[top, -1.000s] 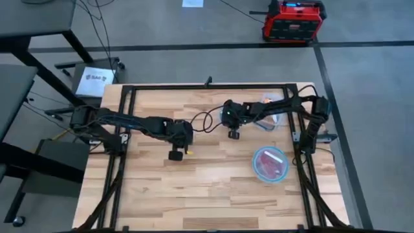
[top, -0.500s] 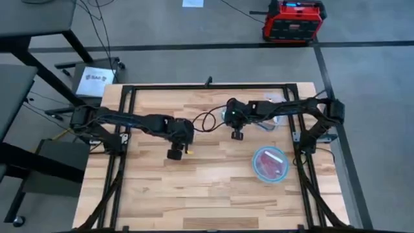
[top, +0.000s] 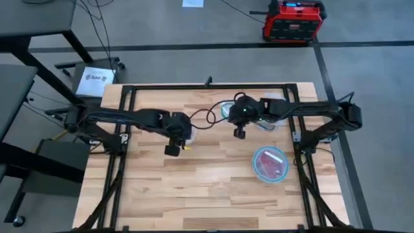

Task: Sort candy
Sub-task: Close the small round transparent bin

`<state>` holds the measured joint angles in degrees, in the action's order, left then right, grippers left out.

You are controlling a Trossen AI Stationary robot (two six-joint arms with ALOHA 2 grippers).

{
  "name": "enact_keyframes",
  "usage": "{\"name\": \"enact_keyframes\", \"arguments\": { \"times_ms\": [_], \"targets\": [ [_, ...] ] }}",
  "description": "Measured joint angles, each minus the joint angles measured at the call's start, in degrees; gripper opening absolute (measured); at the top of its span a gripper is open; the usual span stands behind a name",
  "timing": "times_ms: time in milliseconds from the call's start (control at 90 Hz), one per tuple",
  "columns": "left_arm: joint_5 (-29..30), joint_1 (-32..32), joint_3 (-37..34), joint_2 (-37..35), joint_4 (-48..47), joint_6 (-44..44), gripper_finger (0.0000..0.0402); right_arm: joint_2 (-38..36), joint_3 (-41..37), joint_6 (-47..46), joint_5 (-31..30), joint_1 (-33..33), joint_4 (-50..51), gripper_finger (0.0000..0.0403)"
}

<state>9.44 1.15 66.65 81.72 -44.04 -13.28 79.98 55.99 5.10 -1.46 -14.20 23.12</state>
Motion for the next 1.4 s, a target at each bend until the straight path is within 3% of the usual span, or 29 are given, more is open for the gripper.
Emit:
{"name": "enact_keyframes", "arguments": {
  "times_ms": [289, 833, 1400],
  "targets": [
    [0.08, 0.0, 0.0, -3.8, 0.29, 1.77, 0.0132, -0.54, 0.04, -0.23, 0.07, 0.01, -0.19, 0.0],
    [-0.92, 0.44, -3.04, -3.87, 8.62, 3.7, 0.0132, -0.52, 0.07, -0.76, 0.25, 1.84, -1.73, 0.0],
    [-1.91, 0.85, -3.08, -3.87, 8.88, 3.87, 0.0132, -0.52, 0.09, -0.74, 0.25, 2.17, -2.61, 0.0]
  ]
}}
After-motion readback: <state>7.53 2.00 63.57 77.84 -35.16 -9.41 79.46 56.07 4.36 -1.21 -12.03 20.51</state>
